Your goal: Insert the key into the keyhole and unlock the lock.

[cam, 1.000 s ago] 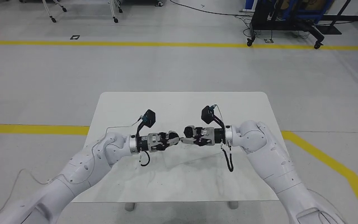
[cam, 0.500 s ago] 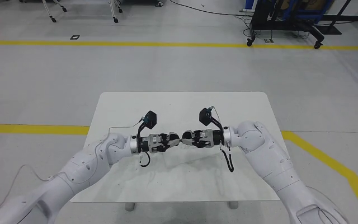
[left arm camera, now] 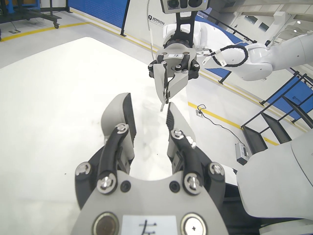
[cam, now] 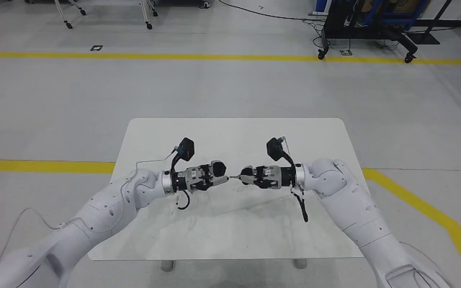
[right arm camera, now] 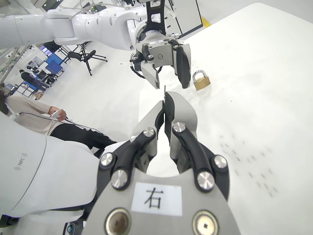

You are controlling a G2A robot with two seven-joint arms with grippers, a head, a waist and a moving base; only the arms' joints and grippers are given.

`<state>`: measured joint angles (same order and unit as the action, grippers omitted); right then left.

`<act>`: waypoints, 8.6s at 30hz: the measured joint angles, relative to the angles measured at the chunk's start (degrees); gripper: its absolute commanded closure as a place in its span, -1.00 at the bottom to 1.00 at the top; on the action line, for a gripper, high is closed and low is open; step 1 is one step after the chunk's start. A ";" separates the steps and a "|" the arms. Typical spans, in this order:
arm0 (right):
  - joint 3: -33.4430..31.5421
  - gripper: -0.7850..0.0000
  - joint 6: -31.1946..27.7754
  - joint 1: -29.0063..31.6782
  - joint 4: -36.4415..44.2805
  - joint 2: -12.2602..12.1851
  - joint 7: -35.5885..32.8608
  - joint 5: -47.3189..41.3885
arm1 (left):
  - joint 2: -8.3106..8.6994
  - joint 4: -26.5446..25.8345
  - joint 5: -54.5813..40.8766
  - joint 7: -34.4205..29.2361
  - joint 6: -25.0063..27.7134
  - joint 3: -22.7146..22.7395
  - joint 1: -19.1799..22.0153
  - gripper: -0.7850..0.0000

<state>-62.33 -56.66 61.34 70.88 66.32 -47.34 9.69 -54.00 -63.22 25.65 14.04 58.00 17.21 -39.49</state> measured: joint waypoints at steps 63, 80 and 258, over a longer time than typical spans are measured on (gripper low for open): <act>-11.13 1.00 -1.34 9.29 4.13 -3.34 7.89 -2.57 | 9.34 -28.57 17.40 -44.62 -53.08 19.59 -18.95 0.01; -11.13 1.00 -1.34 9.29 4.13 -3.34 7.89 -2.57 | 5.31 -23.77 18.26 -44.23 -55.47 19.46 -17.11 1.00; -12.42 1.00 21.53 24.21 37.04 -1.60 38.17 56.56 | -15.75 17.44 -76.12 -82.02 -76.23 20.31 1.97 1.00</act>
<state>-74.75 -35.14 85.55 107.92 64.72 -9.17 66.25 -69.74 -45.78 -50.47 -67.98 -18.23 37.52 -37.52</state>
